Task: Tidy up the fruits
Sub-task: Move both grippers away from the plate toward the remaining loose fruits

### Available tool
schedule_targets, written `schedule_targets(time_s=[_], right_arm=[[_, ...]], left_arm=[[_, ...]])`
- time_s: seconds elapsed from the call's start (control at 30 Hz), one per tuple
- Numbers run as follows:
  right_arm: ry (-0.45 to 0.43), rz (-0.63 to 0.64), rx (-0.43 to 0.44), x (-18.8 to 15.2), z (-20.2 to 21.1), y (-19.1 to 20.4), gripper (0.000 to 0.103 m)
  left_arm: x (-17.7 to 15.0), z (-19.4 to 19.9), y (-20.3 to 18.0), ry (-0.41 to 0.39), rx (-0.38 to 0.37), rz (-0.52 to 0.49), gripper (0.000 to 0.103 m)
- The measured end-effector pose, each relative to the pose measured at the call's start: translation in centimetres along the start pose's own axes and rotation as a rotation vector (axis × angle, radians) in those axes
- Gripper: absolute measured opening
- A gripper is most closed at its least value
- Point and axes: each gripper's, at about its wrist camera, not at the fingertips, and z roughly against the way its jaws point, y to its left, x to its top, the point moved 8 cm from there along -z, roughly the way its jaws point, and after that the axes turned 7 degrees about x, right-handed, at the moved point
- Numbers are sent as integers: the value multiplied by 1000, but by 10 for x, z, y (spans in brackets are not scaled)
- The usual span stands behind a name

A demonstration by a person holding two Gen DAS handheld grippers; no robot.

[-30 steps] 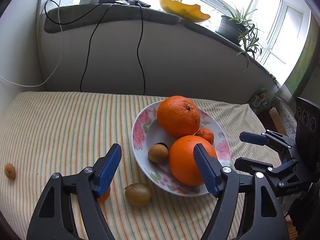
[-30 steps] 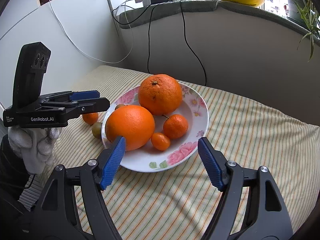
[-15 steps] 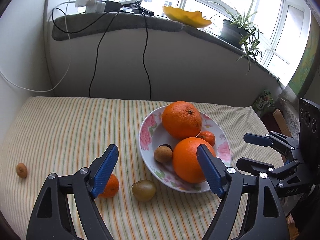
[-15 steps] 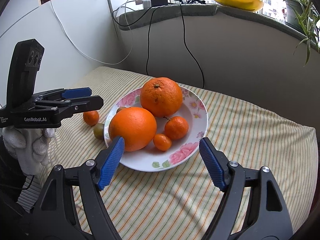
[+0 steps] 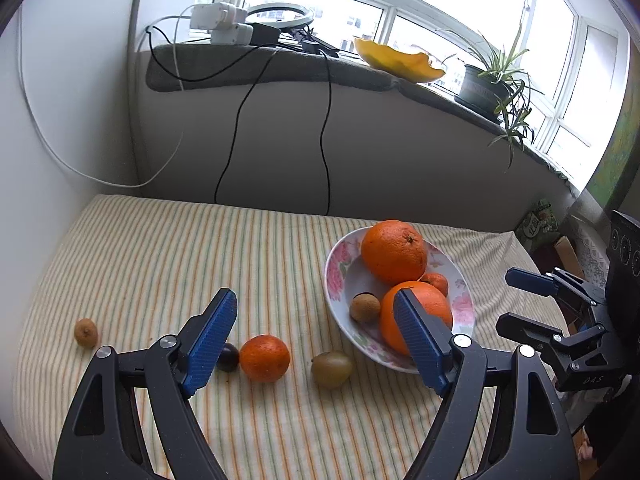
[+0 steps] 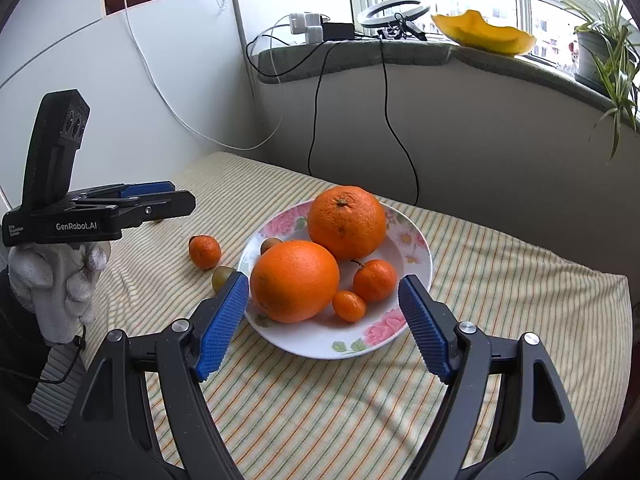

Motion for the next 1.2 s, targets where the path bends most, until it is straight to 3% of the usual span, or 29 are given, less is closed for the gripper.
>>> schedule_targets(time_s=[0.47,1.2], right_arm=[[-29,82,50,19,-7,38,80],[107,255,164,27,-64,108,80]], left_arm=[[-3,22,45,-30,56,53,81],[-34,39,141,-16,170,193,81]])
